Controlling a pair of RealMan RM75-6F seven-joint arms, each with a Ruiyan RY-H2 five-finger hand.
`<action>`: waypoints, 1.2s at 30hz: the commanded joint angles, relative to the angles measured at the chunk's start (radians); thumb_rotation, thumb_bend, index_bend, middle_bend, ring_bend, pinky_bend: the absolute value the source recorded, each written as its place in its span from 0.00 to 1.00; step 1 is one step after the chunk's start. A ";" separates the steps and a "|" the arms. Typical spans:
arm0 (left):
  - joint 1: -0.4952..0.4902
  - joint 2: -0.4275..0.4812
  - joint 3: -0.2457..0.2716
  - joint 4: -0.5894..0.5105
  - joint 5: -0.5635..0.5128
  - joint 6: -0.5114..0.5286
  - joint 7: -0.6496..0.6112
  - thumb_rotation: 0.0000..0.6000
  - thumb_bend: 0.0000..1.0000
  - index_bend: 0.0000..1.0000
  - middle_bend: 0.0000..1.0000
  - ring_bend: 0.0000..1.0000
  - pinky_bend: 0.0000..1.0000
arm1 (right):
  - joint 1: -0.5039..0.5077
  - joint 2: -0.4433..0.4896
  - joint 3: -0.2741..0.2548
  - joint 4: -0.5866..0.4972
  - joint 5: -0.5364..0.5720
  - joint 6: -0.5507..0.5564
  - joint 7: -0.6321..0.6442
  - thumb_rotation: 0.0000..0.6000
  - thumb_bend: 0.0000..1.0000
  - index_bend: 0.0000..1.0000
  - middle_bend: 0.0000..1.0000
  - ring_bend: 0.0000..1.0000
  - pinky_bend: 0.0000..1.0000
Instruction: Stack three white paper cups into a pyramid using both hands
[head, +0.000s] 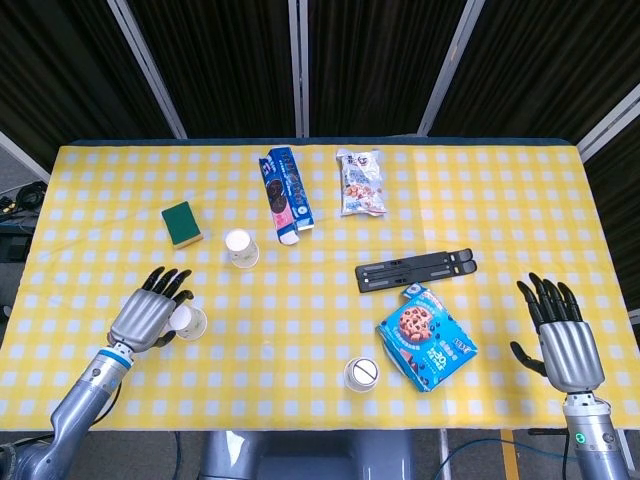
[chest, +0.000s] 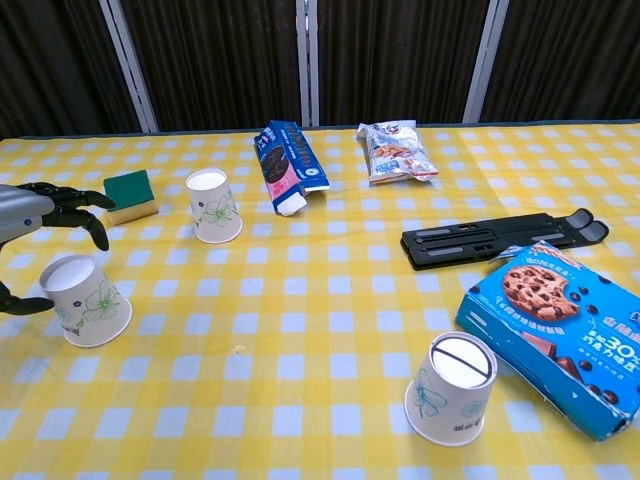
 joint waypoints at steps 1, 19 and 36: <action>-0.010 -0.012 0.004 0.008 -0.018 -0.012 0.010 1.00 0.38 0.34 0.00 0.00 0.00 | 0.000 0.000 0.001 0.000 0.000 0.002 -0.001 1.00 0.13 0.03 0.00 0.00 0.00; -0.050 0.018 -0.042 -0.083 -0.005 0.047 -0.007 1.00 0.41 0.41 0.00 0.00 0.00 | -0.003 0.008 0.010 -0.005 0.013 0.006 0.020 1.00 0.13 0.04 0.00 0.00 0.00; -0.352 -0.202 -0.232 0.026 -0.266 -0.084 0.209 1.00 0.41 0.41 0.00 0.00 0.00 | 0.001 0.032 0.027 -0.001 0.060 -0.026 0.069 1.00 0.13 0.04 0.00 0.00 0.00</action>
